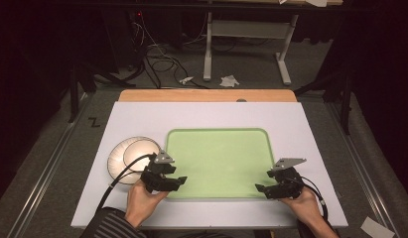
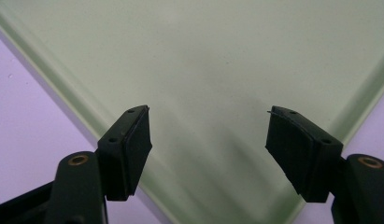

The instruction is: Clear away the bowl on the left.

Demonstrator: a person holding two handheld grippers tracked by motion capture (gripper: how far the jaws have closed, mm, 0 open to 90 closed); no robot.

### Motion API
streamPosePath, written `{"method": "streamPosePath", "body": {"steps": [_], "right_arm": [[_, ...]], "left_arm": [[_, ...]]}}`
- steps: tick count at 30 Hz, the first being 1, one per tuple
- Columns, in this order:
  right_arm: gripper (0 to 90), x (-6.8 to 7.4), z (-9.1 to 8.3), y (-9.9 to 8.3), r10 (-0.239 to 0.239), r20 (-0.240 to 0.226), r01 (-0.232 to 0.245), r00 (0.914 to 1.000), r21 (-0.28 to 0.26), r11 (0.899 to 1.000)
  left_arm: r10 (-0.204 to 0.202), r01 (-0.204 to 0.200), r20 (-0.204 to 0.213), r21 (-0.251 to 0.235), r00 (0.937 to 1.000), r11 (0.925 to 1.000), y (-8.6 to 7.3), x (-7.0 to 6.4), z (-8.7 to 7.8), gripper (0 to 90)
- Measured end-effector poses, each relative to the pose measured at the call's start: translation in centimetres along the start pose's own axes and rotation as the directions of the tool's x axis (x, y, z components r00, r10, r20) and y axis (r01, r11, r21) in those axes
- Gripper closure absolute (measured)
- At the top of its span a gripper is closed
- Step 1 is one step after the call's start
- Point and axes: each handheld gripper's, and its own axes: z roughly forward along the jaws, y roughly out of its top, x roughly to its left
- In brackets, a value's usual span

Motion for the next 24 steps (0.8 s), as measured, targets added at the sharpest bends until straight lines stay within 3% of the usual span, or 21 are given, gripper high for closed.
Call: {"method": "streamPosePath", "body": {"steps": [7,24], "right_arm": [[32.3,0.10,-0.19,-0.08,-0.010,0.000,0.010,0.9999,-0.008,1.000],[32.0,-0.02,0.00,-0.03,-0.015,0.000,0.015,0.9999,0.006,1.000]], "left_arm": [[0.008,-0.008,-0.011,0.005,0.9999,1.0000,-0.03,0.03,0.04,43.8],[-0.038,0.037,-0.026,-0.030,0.9990,0.9989,0.35,0.87,-0.52,43.0]]}}
